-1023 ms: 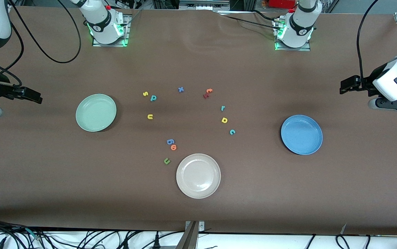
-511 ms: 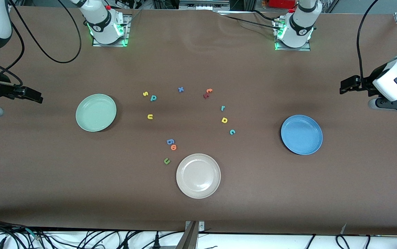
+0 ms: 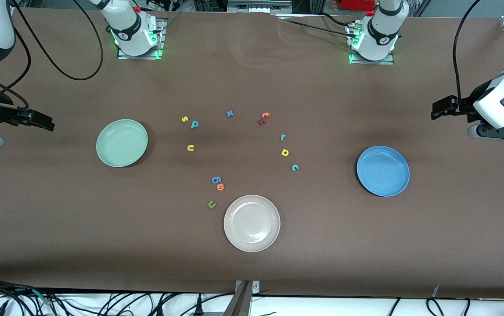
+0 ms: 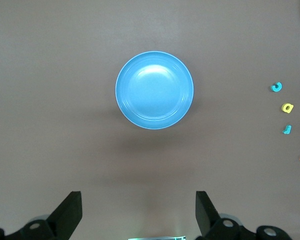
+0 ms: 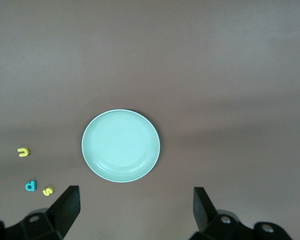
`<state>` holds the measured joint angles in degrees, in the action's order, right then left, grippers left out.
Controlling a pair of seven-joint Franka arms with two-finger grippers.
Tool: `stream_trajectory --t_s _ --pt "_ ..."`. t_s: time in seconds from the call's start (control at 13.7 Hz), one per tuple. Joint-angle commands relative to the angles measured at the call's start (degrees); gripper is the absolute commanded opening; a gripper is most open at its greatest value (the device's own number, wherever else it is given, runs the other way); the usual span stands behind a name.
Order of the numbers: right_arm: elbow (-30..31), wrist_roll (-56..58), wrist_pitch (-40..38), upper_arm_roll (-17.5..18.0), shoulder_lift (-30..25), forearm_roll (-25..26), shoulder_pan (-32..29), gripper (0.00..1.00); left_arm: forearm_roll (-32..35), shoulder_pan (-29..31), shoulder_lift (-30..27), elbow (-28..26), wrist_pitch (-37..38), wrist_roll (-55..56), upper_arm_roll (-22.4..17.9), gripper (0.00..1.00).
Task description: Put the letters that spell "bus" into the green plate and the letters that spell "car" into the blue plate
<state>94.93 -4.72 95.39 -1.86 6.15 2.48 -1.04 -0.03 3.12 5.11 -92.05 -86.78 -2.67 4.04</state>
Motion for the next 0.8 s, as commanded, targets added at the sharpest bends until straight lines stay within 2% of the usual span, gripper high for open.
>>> stream_trajectory --t_s 0.0,0.73 --pt "-1.06 -0.20 -2.48 -0.25 -0.26 -0.37 0.25 1.00 -1.02 -0.22 0.69 1.53 0.21 0.56 -0.17 1.00" --pt "-1.15 -0.91 -2.67 -0.25 -0.17 -0.46 0.25 1.00 -1.02 -0.22 0.69 1.53 0.21 0.56 -0.17 1.00"
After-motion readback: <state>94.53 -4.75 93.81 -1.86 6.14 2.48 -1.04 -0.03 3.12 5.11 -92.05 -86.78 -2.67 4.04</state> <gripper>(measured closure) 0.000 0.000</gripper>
